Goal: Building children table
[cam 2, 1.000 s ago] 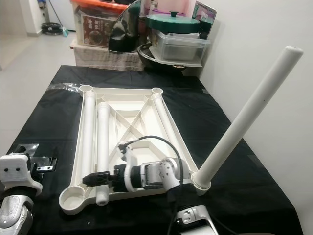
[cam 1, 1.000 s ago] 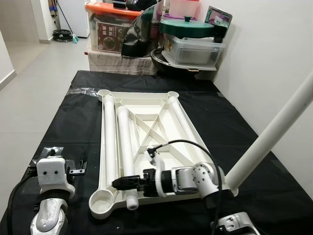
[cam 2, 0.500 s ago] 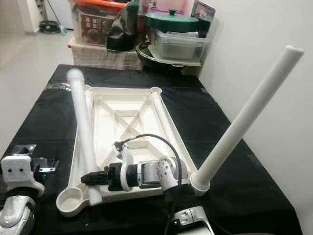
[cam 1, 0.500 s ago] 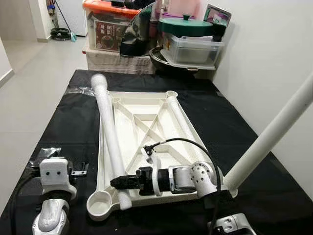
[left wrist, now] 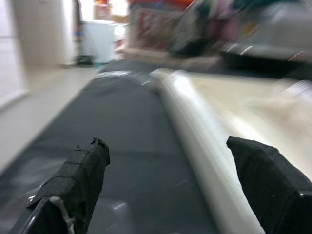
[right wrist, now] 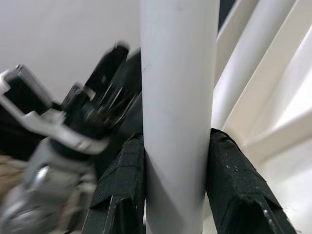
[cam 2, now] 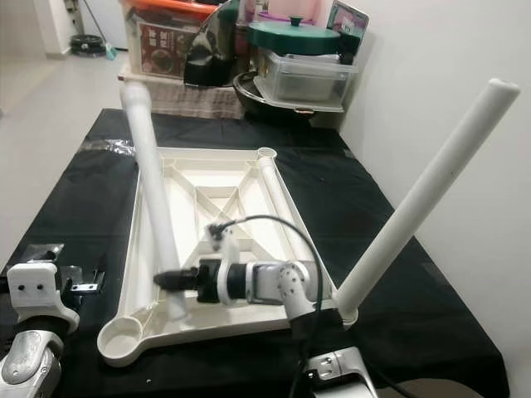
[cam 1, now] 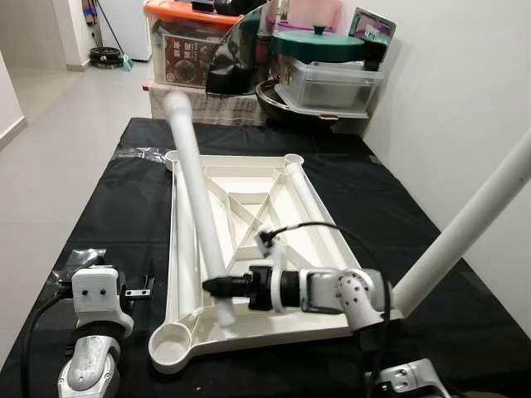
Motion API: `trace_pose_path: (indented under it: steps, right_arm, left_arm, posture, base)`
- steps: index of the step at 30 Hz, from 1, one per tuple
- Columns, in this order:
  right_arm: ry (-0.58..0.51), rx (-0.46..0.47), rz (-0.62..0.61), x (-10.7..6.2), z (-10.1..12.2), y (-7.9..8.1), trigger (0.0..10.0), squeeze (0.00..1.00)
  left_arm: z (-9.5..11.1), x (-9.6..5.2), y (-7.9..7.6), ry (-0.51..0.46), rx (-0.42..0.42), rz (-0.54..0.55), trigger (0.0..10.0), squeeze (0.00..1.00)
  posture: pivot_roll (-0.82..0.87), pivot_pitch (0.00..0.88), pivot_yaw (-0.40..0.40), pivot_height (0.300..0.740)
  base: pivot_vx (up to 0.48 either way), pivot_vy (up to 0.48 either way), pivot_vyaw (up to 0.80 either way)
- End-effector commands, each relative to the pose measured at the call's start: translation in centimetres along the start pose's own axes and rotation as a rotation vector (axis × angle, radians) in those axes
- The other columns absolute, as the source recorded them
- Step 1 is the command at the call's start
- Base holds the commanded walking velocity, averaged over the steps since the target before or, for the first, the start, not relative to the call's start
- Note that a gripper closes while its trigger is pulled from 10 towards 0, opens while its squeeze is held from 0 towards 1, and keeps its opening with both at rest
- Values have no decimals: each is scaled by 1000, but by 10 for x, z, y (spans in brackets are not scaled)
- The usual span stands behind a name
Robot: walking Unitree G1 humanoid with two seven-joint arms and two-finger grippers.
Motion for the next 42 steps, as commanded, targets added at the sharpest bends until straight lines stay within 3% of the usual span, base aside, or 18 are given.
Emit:
trace_pose_path:
  steps: [1, 3, 7, 9, 12, 15, 17, 19, 22, 24, 25, 26, 28, 29, 33, 35, 39, 42]
  right_arm:
    - [-87, -139, -43, -6, 28, -5, 0, 0]
    - [-107, -208, -109, -9, 33, -16, 0, 0]
    - [-69, -352, -189, -15, 29, -31, 0, 0]
    - [-17, -494, -272, -30, 35, -52, 0, 0]
    - [11, -599, -329, -45, 50, -66, 0, 0]
    - [32, -679, -378, -53, 59, -75, 0, 0]
    - [53, -831, -481, -68, 82, -90, 0, 0]
    - [50, -893, -525, -73, 95, -95, 0, 0]
    - [50, -919, -533, -74, 97, -95, 0, 0]
    - [113, -1115, -547, -72, 98, -94, 0, 0]
    - [113, -1115, -547, -72, 98, -94, 0, 0]
    - [152, -1221, -534, -71, 97, -91, 0, 0]
    - [152, -1221, -534, -71, 97, -91, 0, 0]
    - [199, -1340, -511, -69, 98, -87, 0, 0]
    - [234, -1427, -489, -67, 98, -84, 0, 0]
    - [263, -1605, -457, -59, 111, -72, 0, 0]
    - [259, -1673, -443, -55, 117, -65, 0, 0]
    - [225, -1761, -391, -49, 125, -48, 0, 0]
  left_arm:
    - [16, 2, -18, -41, -87, -99, 10000, 0]
    - [28, 1, -26, -73, -162, -163, 10000, 0]
    - [40, 1, -25, -96, -138, -191, 10000, 0]
    - [46, -1, -22, -96, 163, -236, 10000, 0]
    - [57, 0, -18, -103, 399, -291, 10000, 0]
    - [68, 0, -17, -112, 463, -328, 10000, 0]
    - [95, 2, -20, -130, 580, -433, 10000, 0]
    - [114, 4, -26, -144, 652, -504, 10000, 0]
    - [119, 4, -29, -150, 684, -527, 10000, 0]
    - [124, -1, -41, -136, 763, -630, 10000, 0]
    - [124, -1, -41, -136, 763, -630, 10000, 0]
    - [126, -4, -45, -119, 824, -683, 10000, 0]
    - [126, -4, -45, -119, 824, -683, 10000, 0]
    - [129, -5, -47, -104, 895, -735, 10000, 0]
    - [132, -4, -47, -92, 955, -764, 10000, 0]
    - [137, 8, -48, -55, 1118, -819, 10000, 0]
    - [135, 15, -47, -22, 1184, -835, 10000, 0]
    - [124, 31, -38, 88, 1334, -863, 10000, 0]
  posture:
    - [91, 0, -137, 740]
    - [96, 0, -138, 740]
    - [101, 0, -136, 740]
    - [101, 0, -133, 740]
    - [96, 0, -134, 740]
    - [97, 0, -135, 740]
    - [102, 0, -135, 740]
    - [102, 0, -134, 740]
    - [102, 0, -134, 740]
    - [100, 0, -117, 740]
    - [100, 0, -117, 740]
    - [99, 0, -117, 740]
    - [99, 0, -117, 740]
    - [96, 0, -114, 740]
    - [93, 0, -111, 740]
    - [85, 0, -98, 740]
    - [83, 0, -95, 740]
    - [76, 0, -77, 740]
  base:
    - [0, 0, 0]
    - [0, 0, 0]
    - [0, 0, 0]
    - [0, 0, 0]
    - [0, 0, 0]
    - [0, 0, 0]
    - [0, 0, 0]
    - [0, 0, 0]
    - [0, 0, 0]
    - [0, 0, 0]
    - [0, 0, 0]
    - [0, 0, 0]
    - [0, 0, 0]
    - [0, 0, 0]
    - [0, 0, 0]
    - [0, 0, 0]
    - [0, 0, 0]
    - [0, 0, 0]
Point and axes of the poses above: a point about 5 cm out from each wrist's last joint towards the gripper, its own x axis pointing out of the wrist towards the gripper, its own z axis along the axis of the wrist's last joint, y = z × x, the point moved 6 cm from there along x, pointing out of the wrist towards the gripper, and after that the axes turned 7 degrees about -x, right-handed, at the moved point
